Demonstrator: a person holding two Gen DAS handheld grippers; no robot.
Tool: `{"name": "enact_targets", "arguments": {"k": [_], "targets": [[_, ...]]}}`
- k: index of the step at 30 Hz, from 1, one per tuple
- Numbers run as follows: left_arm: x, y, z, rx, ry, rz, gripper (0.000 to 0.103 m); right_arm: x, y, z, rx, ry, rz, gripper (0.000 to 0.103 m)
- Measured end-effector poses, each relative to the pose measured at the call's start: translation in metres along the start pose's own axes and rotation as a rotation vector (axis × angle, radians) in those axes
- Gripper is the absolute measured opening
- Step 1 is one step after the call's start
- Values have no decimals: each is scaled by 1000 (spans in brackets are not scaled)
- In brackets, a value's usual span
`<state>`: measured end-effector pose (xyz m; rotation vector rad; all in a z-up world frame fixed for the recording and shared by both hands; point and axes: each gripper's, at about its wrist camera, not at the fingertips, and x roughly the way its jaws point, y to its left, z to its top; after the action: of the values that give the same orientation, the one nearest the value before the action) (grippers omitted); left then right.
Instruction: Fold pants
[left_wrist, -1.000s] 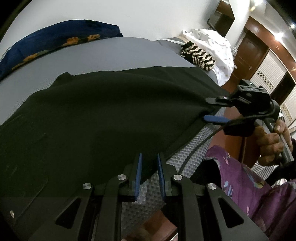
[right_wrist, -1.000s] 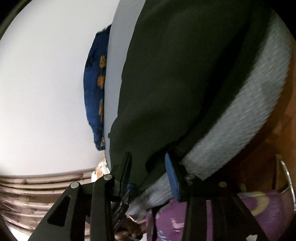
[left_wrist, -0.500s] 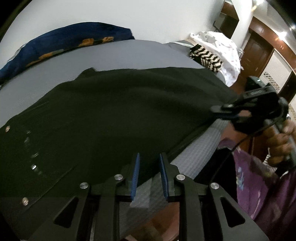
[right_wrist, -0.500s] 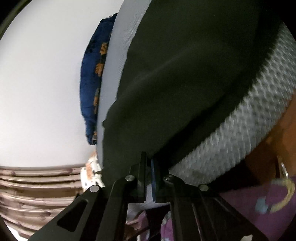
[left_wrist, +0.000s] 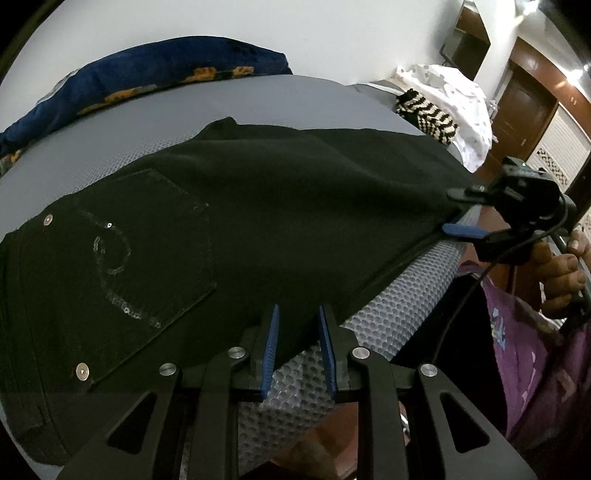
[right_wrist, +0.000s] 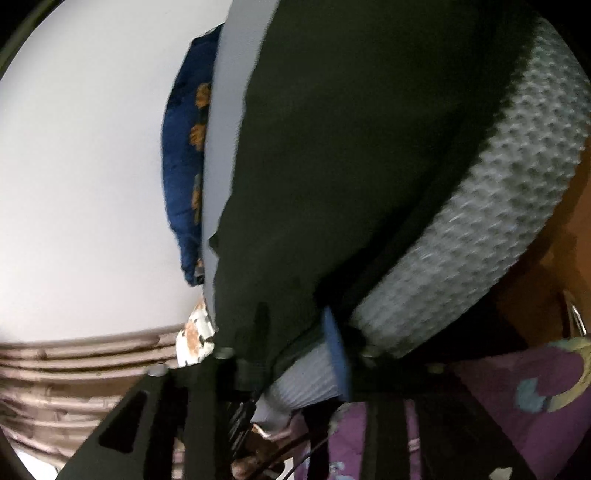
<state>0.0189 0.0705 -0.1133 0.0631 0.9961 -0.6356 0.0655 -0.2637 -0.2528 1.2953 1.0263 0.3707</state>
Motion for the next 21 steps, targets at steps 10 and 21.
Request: {"name": "enact_targets", "arguments": {"k": [10, 21], "targets": [[-8, 18, -9, -50, -14, -31, 23, 40, 12, -6, -34, 68, -14, 45], [-16, 35, -15, -111, -29, -20, 23, 47, 8, -20, -64, 96, -51, 6]]}}
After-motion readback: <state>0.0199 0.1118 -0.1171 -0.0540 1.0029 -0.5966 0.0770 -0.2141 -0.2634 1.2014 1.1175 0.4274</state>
